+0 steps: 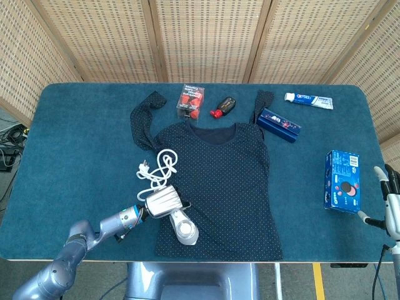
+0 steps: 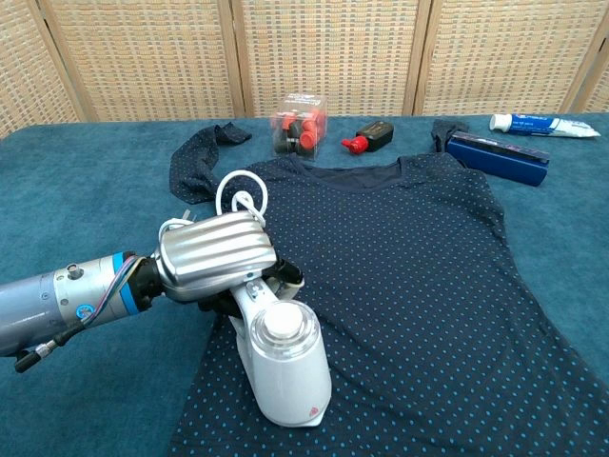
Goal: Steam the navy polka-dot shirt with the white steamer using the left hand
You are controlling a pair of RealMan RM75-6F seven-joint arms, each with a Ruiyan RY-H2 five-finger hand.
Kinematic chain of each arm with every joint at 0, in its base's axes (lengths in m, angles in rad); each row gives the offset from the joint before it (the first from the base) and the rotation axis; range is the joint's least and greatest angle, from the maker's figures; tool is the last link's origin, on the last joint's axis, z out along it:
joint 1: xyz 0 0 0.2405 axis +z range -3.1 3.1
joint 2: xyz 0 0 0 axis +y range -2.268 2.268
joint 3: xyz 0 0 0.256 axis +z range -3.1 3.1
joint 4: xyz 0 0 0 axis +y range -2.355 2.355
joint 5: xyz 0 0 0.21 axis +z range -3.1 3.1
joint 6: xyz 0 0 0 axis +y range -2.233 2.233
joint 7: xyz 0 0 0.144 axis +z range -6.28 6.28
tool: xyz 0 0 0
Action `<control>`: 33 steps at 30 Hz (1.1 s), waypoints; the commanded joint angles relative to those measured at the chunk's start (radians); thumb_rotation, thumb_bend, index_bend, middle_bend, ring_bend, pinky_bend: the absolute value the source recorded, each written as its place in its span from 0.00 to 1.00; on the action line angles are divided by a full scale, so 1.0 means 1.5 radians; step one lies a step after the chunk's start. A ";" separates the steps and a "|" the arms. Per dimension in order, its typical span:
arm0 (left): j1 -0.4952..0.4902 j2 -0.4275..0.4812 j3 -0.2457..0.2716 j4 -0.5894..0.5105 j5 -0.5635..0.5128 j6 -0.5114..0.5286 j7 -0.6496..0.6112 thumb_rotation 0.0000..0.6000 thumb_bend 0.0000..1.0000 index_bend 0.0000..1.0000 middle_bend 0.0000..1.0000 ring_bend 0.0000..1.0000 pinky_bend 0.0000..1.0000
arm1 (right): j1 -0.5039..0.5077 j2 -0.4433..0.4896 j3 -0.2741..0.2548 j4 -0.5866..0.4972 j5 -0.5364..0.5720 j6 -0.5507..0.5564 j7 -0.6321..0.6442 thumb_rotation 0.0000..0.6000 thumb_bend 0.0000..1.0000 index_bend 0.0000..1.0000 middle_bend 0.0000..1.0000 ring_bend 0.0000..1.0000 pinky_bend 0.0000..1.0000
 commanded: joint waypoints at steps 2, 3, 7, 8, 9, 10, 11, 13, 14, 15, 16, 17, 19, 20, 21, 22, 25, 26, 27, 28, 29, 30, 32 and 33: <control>-0.003 -0.010 0.004 0.004 0.004 0.000 -0.001 1.00 0.80 1.00 0.97 0.90 1.00 | 0.000 -0.001 0.000 0.000 0.000 0.000 -0.001 1.00 0.00 0.03 0.00 0.00 0.00; -0.003 -0.012 0.004 0.006 0.003 -0.002 -0.001 1.00 0.80 1.00 0.97 0.90 1.00 | 0.000 -0.001 0.000 0.000 0.000 0.000 -0.001 1.00 0.00 0.03 0.00 0.00 0.00; -0.006 -0.016 0.004 0.015 0.002 -0.010 0.001 1.00 0.80 1.00 0.97 0.90 1.00 | 0.000 0.000 0.000 0.001 0.001 0.000 0.000 1.00 0.00 0.03 0.00 0.00 0.00; -0.007 -0.016 0.004 0.018 0.002 -0.013 0.003 1.00 0.80 1.00 0.97 0.90 1.00 | 0.000 0.000 0.001 0.001 0.001 0.000 0.001 1.00 0.00 0.03 0.00 0.00 0.00; -0.007 -0.015 0.004 0.021 0.002 -0.015 0.004 1.00 0.80 1.00 0.97 0.90 1.00 | 0.000 0.000 0.001 0.001 0.001 -0.001 0.001 1.00 0.00 0.03 0.00 0.00 0.00; -0.007 -0.014 0.003 0.023 0.000 -0.017 0.004 1.00 0.80 1.00 0.97 0.90 1.00 | 0.000 0.000 0.001 0.001 0.002 -0.001 0.002 1.00 0.00 0.03 0.00 0.00 0.00; -0.007 -0.012 0.002 0.025 -0.001 -0.020 0.005 1.00 0.80 1.00 0.97 0.90 1.00 | 0.000 0.000 0.001 0.002 0.002 -0.001 0.002 1.00 0.00 0.03 0.00 0.00 0.00; -0.006 -0.006 -0.001 0.030 -0.006 -0.025 0.004 1.00 0.80 1.00 0.97 0.90 1.00 | 0.000 0.000 0.001 0.002 0.002 -0.001 0.002 1.00 0.00 0.03 0.00 0.00 0.00; -0.004 -0.003 -0.003 0.032 -0.009 -0.029 0.003 1.00 0.80 1.00 0.97 0.90 1.00 | 0.000 0.000 0.001 0.002 0.002 -0.002 0.002 1.00 0.00 0.03 0.00 0.00 0.00; -0.003 0.000 -0.004 0.034 -0.011 -0.032 0.002 1.00 0.80 1.00 0.97 0.90 1.00 | 0.000 0.000 0.001 0.002 0.002 -0.002 0.002 1.00 0.00 0.03 0.00 0.00 0.00; -0.003 0.002 -0.006 0.036 -0.013 -0.035 0.002 1.00 0.80 1.00 0.97 0.90 1.00 | 0.001 0.000 0.000 0.002 0.002 -0.002 0.001 1.00 0.00 0.03 0.00 0.00 0.00; -0.001 0.005 -0.008 0.038 -0.016 -0.039 0.002 1.00 0.80 1.00 0.97 0.90 1.00 | 0.001 -0.001 0.000 0.002 0.001 -0.003 0.001 1.00 0.00 0.03 0.00 0.00 0.00; 0.000 0.011 -0.011 0.041 -0.022 -0.046 0.001 1.00 0.80 1.00 0.97 0.90 1.00 | 0.002 -0.002 -0.001 0.002 0.000 -0.003 -0.002 1.00 0.00 0.03 0.00 0.00 0.00; 0.002 0.014 -0.014 0.041 -0.025 -0.050 0.000 1.00 0.80 1.00 0.97 0.90 1.00 | 0.002 -0.002 -0.001 0.001 0.000 -0.003 -0.003 1.00 0.00 0.03 0.00 0.00 0.00; 0.002 0.017 -0.016 0.042 -0.027 -0.051 -0.001 1.00 0.80 1.00 0.97 0.90 1.00 | 0.002 -0.003 -0.001 0.001 0.000 -0.003 -0.004 1.00 0.00 0.03 0.00 0.00 0.00; 0.004 0.020 -0.018 0.043 -0.030 -0.052 -0.002 1.00 0.80 1.00 0.97 0.90 1.00 | 0.002 -0.003 -0.001 0.001 0.000 -0.003 -0.005 1.00 0.00 0.03 0.00 0.00 0.00; 0.006 0.026 -0.023 0.043 -0.037 -0.054 -0.004 1.00 0.80 1.00 0.97 0.90 1.00 | 0.003 -0.005 -0.002 0.001 0.000 -0.004 -0.008 1.00 0.00 0.03 0.00 0.00 0.00; 0.007 0.027 -0.024 0.043 -0.039 -0.055 -0.005 1.00 0.80 1.00 0.97 0.90 1.00 | 0.003 -0.005 -0.002 0.001 0.000 -0.005 -0.009 1.00 0.00 0.03 0.00 0.00 0.00; 0.008 0.028 -0.025 0.043 -0.040 -0.055 -0.006 1.00 0.80 1.00 0.97 0.90 1.00 | 0.003 -0.005 -0.002 0.001 0.000 -0.005 -0.010 1.00 0.00 0.03 0.00 0.00 0.00; 0.009 0.029 -0.025 0.042 -0.041 -0.056 -0.007 1.00 0.80 1.00 0.97 0.90 1.00 | 0.003 -0.006 -0.002 0.001 0.000 -0.005 -0.010 1.00 0.00 0.03 0.00 0.00 0.00; 0.009 0.029 -0.025 0.042 -0.041 -0.055 -0.008 1.00 0.80 1.00 0.97 0.90 1.00 | 0.004 -0.006 -0.002 0.001 0.000 -0.005 -0.011 1.00 0.00 0.03 0.00 0.00 0.00; 0.011 0.029 -0.024 0.040 -0.040 -0.055 -0.008 1.00 0.80 1.00 0.97 0.90 1.00 | 0.004 -0.006 -0.002 0.001 0.000 -0.005 -0.011 1.00 0.00 0.03 0.00 0.00 0.00; 0.012 0.028 -0.021 0.039 -0.038 -0.052 -0.008 1.00 0.80 1.00 0.97 0.90 1.00 | 0.004 -0.007 -0.002 0.001 0.000 -0.005 -0.012 1.00 0.00 0.03 0.00 0.00 0.00; 0.013 0.027 -0.018 0.038 -0.035 -0.050 -0.007 1.00 0.80 1.00 0.97 0.90 1.00 | 0.004 -0.007 -0.002 0.001 0.001 -0.005 -0.012 1.00 0.00 0.03 0.00 0.00 0.00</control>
